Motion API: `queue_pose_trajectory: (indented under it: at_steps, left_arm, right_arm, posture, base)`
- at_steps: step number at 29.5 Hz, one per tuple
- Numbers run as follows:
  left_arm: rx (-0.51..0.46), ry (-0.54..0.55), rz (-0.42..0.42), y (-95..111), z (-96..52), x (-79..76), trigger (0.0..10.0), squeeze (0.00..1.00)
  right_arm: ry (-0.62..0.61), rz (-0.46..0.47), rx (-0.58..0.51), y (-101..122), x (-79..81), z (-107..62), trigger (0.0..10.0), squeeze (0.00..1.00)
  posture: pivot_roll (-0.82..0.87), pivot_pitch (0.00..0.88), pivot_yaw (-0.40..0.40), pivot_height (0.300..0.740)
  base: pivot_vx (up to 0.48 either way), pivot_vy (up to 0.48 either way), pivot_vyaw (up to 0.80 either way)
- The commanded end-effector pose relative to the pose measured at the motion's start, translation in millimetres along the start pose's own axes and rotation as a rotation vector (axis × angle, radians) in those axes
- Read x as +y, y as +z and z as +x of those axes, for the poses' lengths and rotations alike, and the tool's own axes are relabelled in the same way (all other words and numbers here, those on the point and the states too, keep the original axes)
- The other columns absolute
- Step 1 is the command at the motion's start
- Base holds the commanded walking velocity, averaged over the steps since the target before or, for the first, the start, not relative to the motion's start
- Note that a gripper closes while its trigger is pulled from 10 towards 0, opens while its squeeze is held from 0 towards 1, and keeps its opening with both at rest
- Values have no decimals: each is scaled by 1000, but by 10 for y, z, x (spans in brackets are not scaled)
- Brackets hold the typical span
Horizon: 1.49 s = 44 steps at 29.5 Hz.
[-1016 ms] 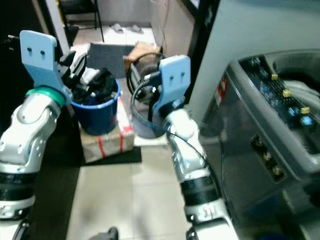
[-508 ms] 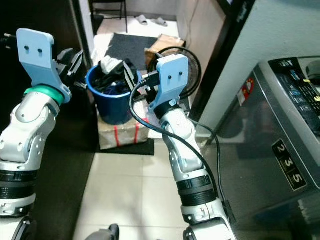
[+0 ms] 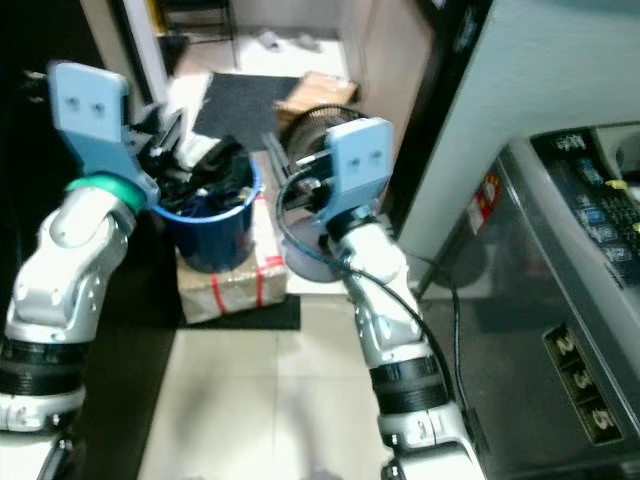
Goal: Clothes washing
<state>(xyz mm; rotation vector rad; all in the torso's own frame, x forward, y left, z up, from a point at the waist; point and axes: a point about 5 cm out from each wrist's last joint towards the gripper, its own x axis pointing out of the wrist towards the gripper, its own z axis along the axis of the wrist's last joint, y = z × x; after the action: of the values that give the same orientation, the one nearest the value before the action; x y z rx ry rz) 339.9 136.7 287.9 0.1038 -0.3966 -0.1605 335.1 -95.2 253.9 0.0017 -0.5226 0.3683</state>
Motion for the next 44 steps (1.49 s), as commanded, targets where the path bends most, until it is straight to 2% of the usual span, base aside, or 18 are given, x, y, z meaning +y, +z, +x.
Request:
queue_pose_trajectory:
  at_steps: [1,14,22,37,44]
  left_arm:
    - [11,29,10,-29,-25,86,10000,0]
    - [9,28,8,-27,-17,77,10000,0]
    - [9,27,3,-28,-7,70,10000,0]
    - [10,25,3,-23,-2,63,10000,0]
    - [10,25,2,-21,1,58,10000,0]
  right_arm:
    - [29,14,16,-35,108,21,10000,0]
    - [20,24,20,-46,86,13,10000,0]
    - [1,47,32,-67,66,6,10000,0]
    - [3,30,28,-60,67,7,10000,0]
    - [-10,30,35,-68,55,10,10000,0]
  posture:
    - [13,48,17,740]
    - [13,54,17,740]
    - [9,62,18,740]
    - [11,74,19,740]
    - [11,76,20,740]
  base:
    - [454,0,781]
    - [454,0,60]
    - [454,0,-773]
    - [453,0,0]
    - [454,0,650]
